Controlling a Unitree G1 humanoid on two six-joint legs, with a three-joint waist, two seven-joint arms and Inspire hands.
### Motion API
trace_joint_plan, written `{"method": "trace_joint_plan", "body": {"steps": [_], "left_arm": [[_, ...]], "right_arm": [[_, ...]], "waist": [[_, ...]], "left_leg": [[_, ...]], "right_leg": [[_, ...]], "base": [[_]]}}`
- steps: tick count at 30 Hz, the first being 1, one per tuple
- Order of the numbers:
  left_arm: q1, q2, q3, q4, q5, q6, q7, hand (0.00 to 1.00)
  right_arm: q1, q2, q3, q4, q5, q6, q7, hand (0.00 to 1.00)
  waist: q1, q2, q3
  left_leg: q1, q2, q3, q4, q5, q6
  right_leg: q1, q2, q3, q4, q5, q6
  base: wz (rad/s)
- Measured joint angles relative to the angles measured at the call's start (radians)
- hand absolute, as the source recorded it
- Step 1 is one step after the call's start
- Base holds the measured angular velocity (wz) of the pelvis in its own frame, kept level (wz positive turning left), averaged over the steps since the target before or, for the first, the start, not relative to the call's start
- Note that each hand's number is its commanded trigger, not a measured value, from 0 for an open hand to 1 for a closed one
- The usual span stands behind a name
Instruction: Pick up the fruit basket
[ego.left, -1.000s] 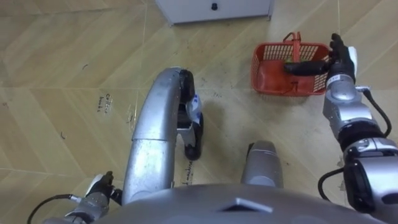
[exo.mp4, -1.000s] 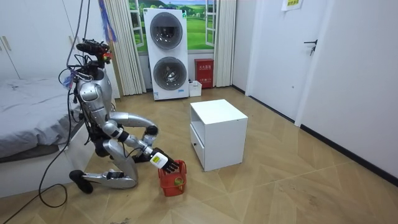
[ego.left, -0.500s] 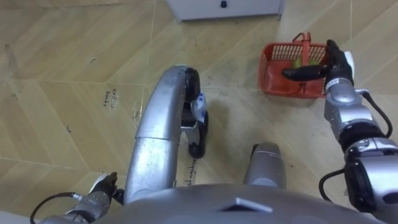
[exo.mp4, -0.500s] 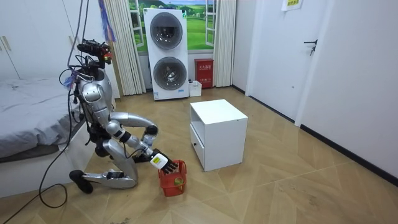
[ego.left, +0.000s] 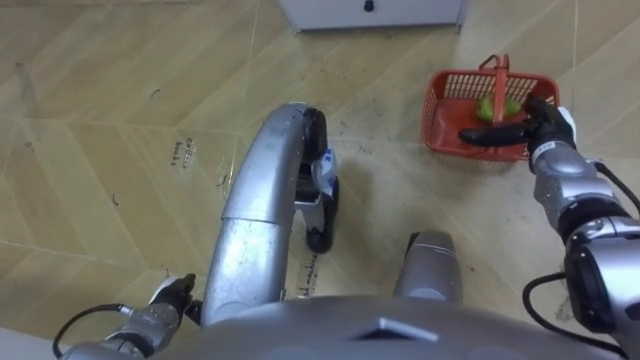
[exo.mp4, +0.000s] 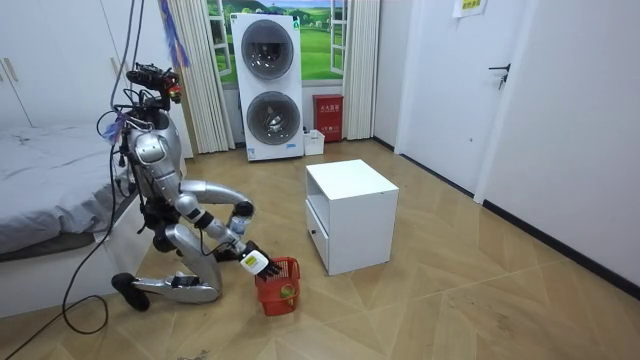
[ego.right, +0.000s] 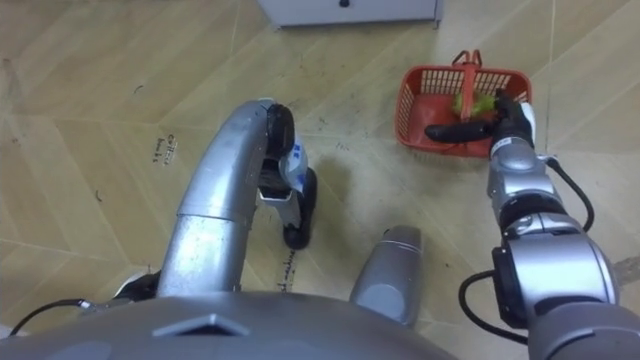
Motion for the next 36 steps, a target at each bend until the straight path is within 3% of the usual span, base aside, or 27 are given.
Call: {"method": "trace_joint_plan", "body": {"steps": [6,11,31,36], "left_arm": [[0.001,0.0,0.0,0.0,-0.001,0.0,-0.001,0.0],[0.0,0.0,0.0,0.0,-0.038,0.0,-0.004,0.0],[-0.015,-0.009,-0.037,0.0,-0.077,0.003,-0.018,0.0],[-0.04,-0.009,-0.037,0.001,-0.077,0.004,-0.018,0.0]], "right_arm": [[-0.002,-0.012,0.0,0.012,0.003,0.0,0.016,1.0],[-0.002,-0.015,0.0,0.031,0.005,0.021,0.018,1.0],[-0.03,-0.022,-0.007,0.064,0.027,0.021,-0.003,1.0],[-0.03,-0.023,-0.007,0.064,0.033,0.02,-0.008,1.0]], "waist": [[0.018,0.002,0.0013],[0.018,0.0,0.0056],[0.01,-0.009,0.0122],[0.007,-0.009,0.0123]], "left_leg": [[-0.003,-0.001,0.001,0.0,0.0,0.001],[-0.019,0.002,0.004,0.0,0.002,0.002],[-0.023,-0.003,0.012,-0.003,0.017,0.008],[-0.024,-0.021,0.004,-0.002,0.029,0.013]], "right_leg": [[-0.003,0.0,0.0,0.0,0.0,0.0],[-0.018,0.0,0.004,0.004,-0.001,0.001],[-0.021,-0.005,0.007,0.016,-0.001,0.0],[-0.003,-0.012,-0.015,0.015,-0.001,0.0]], "base": [[0.0],[0.0],[0.0],[0.09]]}}
